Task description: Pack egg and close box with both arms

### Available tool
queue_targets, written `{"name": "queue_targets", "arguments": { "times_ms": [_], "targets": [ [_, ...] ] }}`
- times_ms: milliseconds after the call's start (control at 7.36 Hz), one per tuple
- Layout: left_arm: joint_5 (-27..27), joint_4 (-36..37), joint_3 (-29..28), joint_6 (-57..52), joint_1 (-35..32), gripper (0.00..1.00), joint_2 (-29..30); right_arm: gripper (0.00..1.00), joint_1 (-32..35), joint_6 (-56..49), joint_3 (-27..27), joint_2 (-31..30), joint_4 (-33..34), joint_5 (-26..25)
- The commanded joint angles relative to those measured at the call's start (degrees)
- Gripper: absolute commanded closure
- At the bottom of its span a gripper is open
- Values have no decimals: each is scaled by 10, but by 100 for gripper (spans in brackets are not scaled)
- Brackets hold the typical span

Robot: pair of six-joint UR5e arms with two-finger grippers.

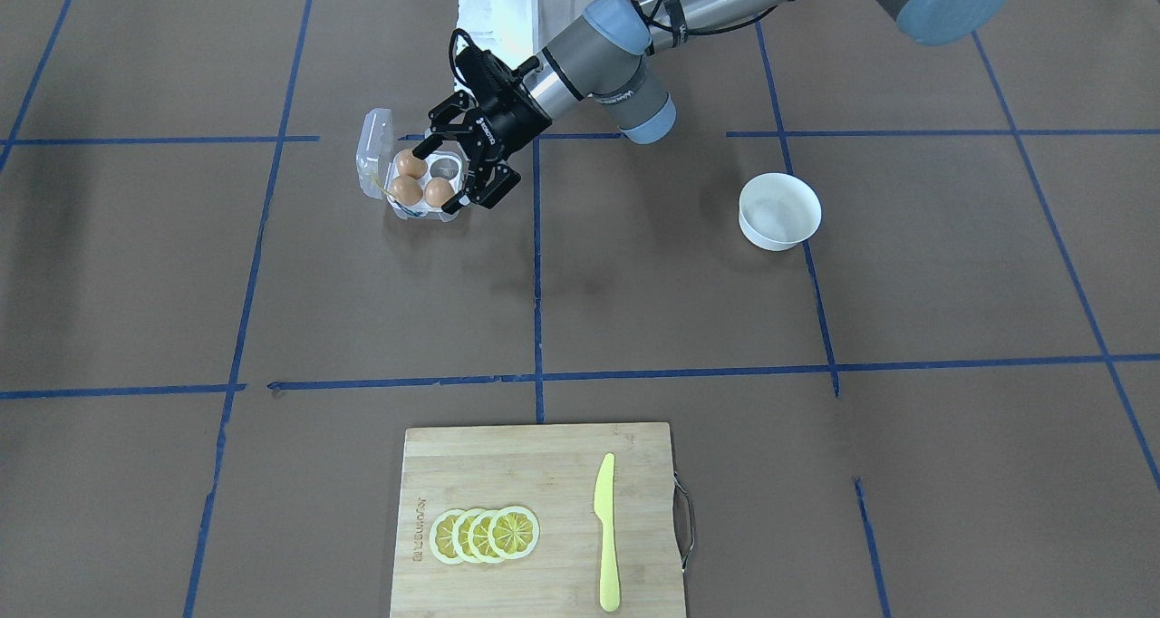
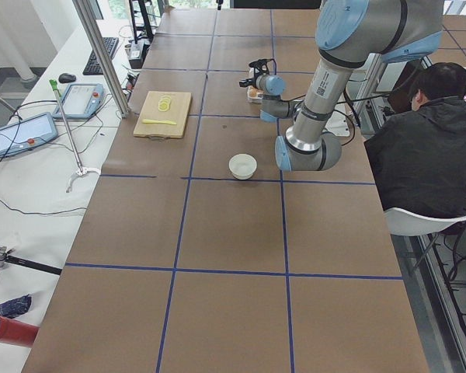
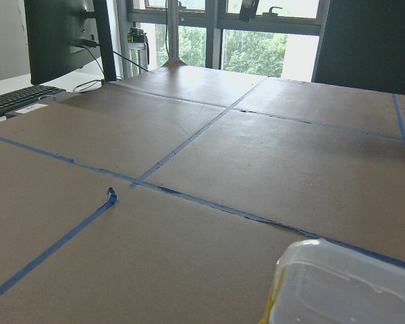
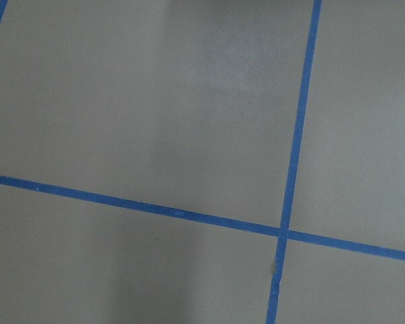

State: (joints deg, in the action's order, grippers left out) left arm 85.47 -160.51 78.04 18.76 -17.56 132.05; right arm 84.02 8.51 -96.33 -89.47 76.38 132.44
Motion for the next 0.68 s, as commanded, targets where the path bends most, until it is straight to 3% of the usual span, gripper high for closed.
{"name": "queue_targets", "arguments": {
  "times_ms": [0,136,408,543],
  "targets": [
    [61,130,92,39,-65,0,-54,0,0,0,0,0,0,0],
    [94,229,118,43,-109,0,-57,0,0,0,0,-1,0,-1],
    [232,465,204,43,-232,0,-63,0,0,0,0,-3,0,0],
    [290,554,239,35,-308,0,-101,0,0,0,2,-3,0,0]
  ]
}}
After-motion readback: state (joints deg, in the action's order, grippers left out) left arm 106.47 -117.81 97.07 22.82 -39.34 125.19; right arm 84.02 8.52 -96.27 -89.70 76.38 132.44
